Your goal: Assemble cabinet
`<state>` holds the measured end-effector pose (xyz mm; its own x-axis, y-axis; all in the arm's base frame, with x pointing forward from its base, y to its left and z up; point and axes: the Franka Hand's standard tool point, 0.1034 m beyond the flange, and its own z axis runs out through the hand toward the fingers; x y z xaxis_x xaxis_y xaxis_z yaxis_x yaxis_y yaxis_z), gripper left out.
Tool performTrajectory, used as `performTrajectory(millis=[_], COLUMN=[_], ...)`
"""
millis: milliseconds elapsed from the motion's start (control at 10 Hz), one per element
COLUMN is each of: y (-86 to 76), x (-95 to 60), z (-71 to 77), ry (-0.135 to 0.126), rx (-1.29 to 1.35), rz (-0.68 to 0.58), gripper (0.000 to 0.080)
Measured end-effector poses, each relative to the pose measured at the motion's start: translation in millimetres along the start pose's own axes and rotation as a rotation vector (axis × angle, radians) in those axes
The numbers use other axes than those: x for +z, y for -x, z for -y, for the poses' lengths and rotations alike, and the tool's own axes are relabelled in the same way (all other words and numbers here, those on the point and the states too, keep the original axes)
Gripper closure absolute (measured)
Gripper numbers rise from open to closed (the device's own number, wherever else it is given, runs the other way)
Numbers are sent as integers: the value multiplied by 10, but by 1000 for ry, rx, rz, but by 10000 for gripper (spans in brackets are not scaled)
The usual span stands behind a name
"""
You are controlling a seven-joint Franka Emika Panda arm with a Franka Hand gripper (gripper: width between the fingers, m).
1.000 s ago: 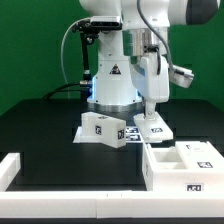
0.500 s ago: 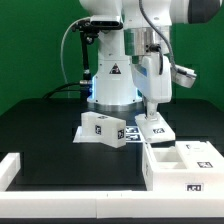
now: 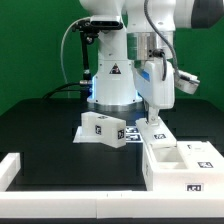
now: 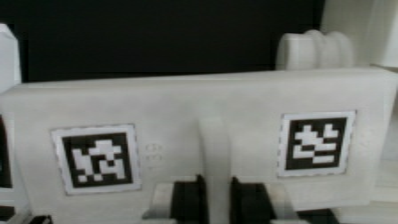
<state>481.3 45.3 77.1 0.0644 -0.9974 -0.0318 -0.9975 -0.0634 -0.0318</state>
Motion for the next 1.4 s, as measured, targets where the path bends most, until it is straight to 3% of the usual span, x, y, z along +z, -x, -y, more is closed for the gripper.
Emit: performTrajectory(millis=[200,400,800,1100,1200,1400], y=[-5,-7,-22,-32,4,1], x=[-2,46,54,62,69,71], z=[100,185,206,649,730,719], ry=[-10,-2,-6,-65,-80,-88], rx=[-4,-40,-22,56,62,59], rz=[-9,-33,-32,-55,-66,-74], gripper=[744,744,744,744,744,744])
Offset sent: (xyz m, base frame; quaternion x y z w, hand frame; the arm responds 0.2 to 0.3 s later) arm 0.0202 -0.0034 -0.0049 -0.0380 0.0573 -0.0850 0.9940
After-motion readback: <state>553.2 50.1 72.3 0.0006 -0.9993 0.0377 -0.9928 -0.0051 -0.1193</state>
